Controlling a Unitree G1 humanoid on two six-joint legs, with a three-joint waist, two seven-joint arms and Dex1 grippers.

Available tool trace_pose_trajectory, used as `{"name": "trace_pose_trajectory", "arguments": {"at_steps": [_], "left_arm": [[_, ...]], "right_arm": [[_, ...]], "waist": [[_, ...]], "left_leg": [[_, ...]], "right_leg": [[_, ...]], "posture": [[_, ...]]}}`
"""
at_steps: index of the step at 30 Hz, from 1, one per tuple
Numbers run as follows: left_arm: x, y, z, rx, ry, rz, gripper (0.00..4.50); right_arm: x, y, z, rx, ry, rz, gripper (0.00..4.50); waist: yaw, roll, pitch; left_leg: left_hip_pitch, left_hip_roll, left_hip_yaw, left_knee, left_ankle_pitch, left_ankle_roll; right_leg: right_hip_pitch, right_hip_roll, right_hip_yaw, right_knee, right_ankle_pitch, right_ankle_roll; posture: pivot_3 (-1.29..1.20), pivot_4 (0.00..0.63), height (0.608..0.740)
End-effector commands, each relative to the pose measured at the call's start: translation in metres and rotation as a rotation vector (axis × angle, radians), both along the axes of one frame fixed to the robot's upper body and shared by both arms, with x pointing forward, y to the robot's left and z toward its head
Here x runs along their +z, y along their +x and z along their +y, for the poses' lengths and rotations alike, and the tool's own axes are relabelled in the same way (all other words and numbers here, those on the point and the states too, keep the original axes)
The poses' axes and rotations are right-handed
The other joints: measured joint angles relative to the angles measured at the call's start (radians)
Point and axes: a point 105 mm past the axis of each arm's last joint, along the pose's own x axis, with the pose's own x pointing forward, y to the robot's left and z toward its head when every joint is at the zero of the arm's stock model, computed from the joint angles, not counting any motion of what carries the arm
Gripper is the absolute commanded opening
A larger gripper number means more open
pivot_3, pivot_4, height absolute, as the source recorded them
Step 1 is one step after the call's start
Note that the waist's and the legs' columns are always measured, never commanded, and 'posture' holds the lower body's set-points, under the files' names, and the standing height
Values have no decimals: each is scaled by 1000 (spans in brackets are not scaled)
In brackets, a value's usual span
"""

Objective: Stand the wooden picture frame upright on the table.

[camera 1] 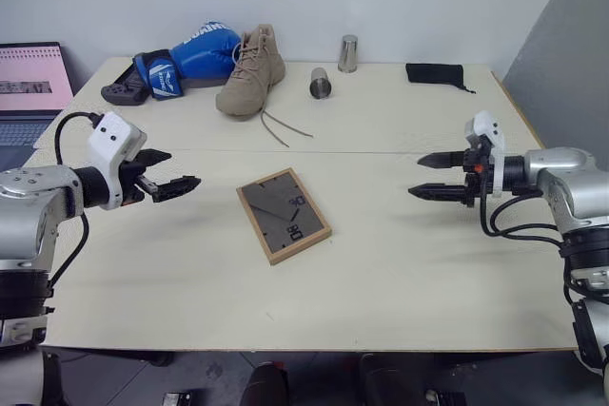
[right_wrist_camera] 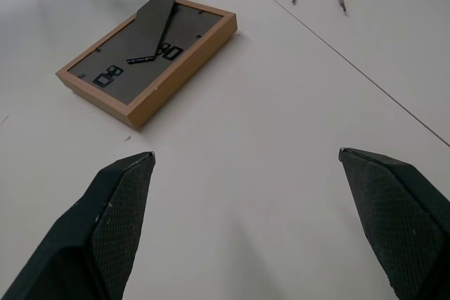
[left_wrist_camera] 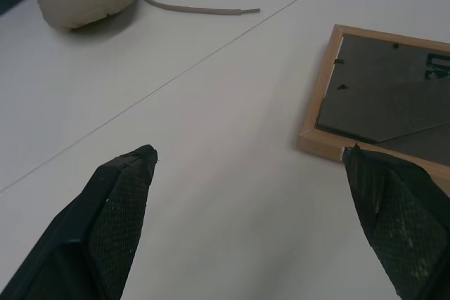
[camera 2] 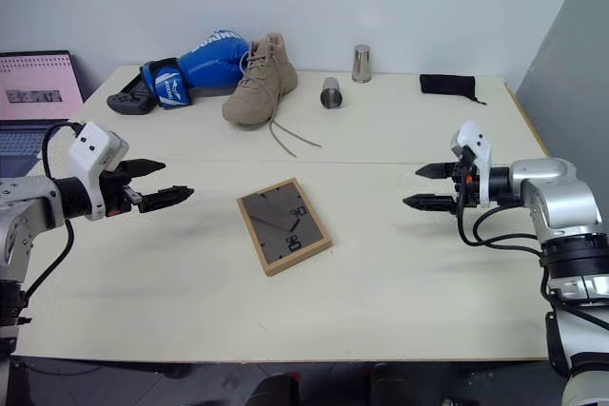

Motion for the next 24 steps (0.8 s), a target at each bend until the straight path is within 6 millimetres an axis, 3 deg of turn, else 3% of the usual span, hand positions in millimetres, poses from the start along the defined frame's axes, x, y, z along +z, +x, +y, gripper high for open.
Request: {"name": "trace_pose_trajectory", "arguments": {"at_steps": [1, 6, 10, 13, 20, 24], "left_arm": [[9, 0, -2, -5, 7, -34, 4500], [10, 2, 0, 1, -10, -30, 4500], [5, 1, 0, -10, -9, -14, 4500], [-2, 0, 1, -14, -9, -2, 4076], [-26, 3, -2, -1, 1, 10, 2395], [-41, 13, -10, 22, 21, -6, 1348]], "right_arm": [[12, -4, 2, 29, -11, -41, 4474], [8, -2, -2, 10, -36, -53, 4474], [1, 4, 6, -10, -51, -83, 4474], [-10, 4, 17, 10, -65, -99, 4500], [-36, 10, 40, 24, -107, -125, 2643], [-40, 22, 62, -17, -67, -148, 1497]], "waist": [[0, 0, 0], [0, 0, 0], [-1, 0, 0], [-2, 0, 0], [0, 0, 0], [-1, 0, 0]], "left_leg": [[0, 0, 0, 0, 0, 0], [0, 0, 0, 0, 0, 0], [0, 0, 0, 0, 0, 0], [0, 0, 0, 0, 0, 0], [0, 0, 0, 1, 0, 0], [0, 0, 0, 1, 0, 0]], "right_leg": [[0, 0, 0, 0, 0, 0], [0, 0, 0, 0, 0, 0], [0, 0, 0, 0, 0, 0], [0, 0, 0, 0, 0, 0], [0, 0, 0, 1, 0, 0], [0, 0, 0, 1, 0, 0]], "posture": [[0, 150, 740], [0, 150, 740], [0, 150, 740], [0, 150, 740], [0, 150, 740], [0, 150, 740]]}}
